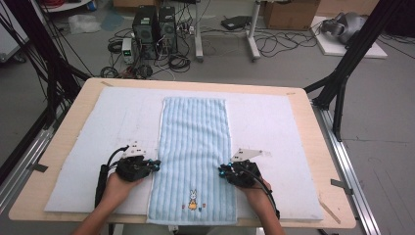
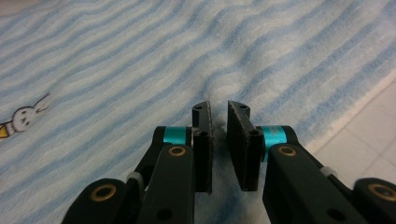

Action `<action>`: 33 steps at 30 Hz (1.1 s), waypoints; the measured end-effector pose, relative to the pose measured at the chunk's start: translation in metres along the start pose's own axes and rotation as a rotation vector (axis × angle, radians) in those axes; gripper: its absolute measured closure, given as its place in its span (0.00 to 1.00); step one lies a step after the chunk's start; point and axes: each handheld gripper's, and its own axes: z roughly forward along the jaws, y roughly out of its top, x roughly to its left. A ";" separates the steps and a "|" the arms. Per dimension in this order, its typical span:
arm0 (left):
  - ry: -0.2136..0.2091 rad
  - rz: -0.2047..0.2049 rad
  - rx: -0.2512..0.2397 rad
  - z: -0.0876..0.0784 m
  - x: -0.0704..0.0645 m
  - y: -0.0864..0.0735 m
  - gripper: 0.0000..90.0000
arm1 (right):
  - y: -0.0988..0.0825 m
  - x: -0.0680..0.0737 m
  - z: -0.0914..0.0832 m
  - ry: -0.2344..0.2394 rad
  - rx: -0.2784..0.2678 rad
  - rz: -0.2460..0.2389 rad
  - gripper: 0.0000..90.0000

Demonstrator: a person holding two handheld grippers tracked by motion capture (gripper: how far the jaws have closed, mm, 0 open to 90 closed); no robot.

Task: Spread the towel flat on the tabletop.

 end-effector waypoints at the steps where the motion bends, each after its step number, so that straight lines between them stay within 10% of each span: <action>1: -0.005 -0.002 0.003 -0.001 0.000 -0.001 0.99 | 0.000 0.000 0.000 0.003 0.003 -0.014 0.89; 8: 0.005 -0.022 -0.001 -0.015 0.006 -0.007 0.95 | 0.002 0.008 -0.006 0.049 0.020 -0.030 0.74; 13: 0.030 -0.105 -0.104 -0.020 0.018 -0.002 0.64 | 0.006 0.002 -0.009 -0.044 -0.047 -0.024 0.75; 23: 0.070 -0.120 -0.186 -0.016 0.033 0.016 0.54 | 0.008 -0.002 -0.005 -0.195 0.092 -0.055 0.86; 27: 0.072 -0.111 -0.237 -0.013 0.036 0.019 0.47 | 0.007 -0.007 -0.012 -0.163 0.005 -0.025 0.66; 33: 0.080 -0.077 -0.319 -0.021 0.047 0.025 0.18 | 0.012 -0.027 -0.035 -0.247 -0.147 0.024 0.33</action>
